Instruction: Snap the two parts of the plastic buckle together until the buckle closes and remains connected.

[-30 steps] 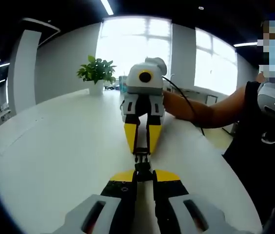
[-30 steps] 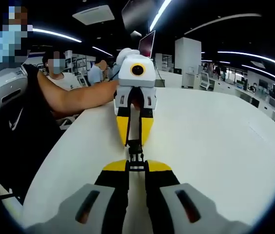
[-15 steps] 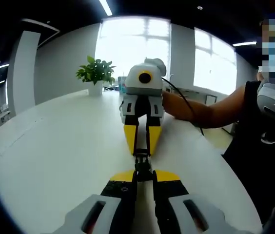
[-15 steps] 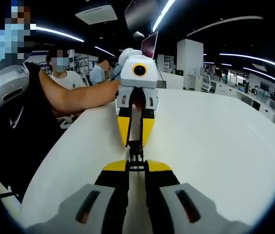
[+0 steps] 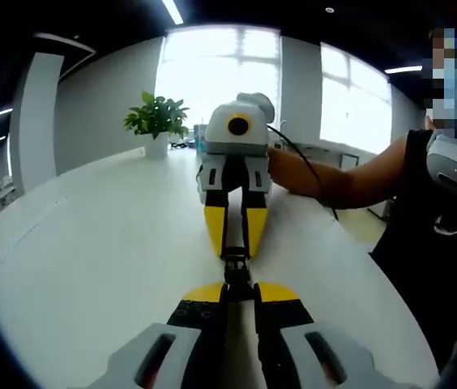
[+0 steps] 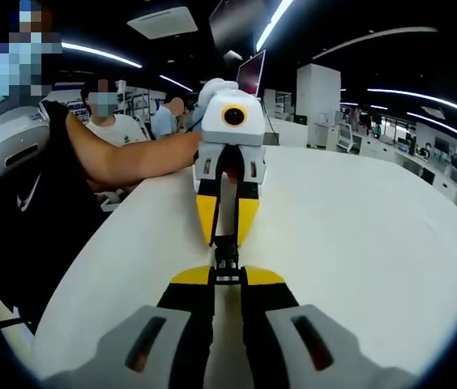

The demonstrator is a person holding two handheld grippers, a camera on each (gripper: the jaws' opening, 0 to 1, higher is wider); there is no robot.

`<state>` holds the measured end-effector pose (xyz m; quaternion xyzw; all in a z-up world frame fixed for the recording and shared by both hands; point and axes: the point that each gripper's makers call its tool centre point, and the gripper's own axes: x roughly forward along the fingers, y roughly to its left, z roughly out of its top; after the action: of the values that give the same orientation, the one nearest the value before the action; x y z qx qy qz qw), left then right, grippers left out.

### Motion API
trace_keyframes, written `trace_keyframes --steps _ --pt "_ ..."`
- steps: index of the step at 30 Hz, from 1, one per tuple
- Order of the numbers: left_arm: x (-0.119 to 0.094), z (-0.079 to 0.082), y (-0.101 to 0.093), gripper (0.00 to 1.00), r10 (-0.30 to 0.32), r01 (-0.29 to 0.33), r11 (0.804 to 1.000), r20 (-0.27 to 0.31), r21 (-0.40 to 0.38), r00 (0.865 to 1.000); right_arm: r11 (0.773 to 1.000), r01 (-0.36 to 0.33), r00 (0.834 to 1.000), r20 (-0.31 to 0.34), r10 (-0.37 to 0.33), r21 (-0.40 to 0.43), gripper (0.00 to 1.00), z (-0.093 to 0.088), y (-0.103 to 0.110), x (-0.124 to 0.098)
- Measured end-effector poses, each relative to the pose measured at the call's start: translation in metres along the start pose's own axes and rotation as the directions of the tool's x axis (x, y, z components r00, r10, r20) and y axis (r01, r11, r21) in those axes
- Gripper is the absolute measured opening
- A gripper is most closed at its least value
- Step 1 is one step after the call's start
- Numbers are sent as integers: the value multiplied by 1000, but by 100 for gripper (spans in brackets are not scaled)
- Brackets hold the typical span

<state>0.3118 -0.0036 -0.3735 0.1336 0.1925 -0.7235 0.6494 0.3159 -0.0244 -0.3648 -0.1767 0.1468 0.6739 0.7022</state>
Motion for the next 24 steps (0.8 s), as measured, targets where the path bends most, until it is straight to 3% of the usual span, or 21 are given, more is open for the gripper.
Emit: trace_keyframes --steps 24 --pt "4 -5 -4 11 -10 11 1000 -21 24 1000 1000 -20 1000 -10 20 -10 10 -2 5 3"
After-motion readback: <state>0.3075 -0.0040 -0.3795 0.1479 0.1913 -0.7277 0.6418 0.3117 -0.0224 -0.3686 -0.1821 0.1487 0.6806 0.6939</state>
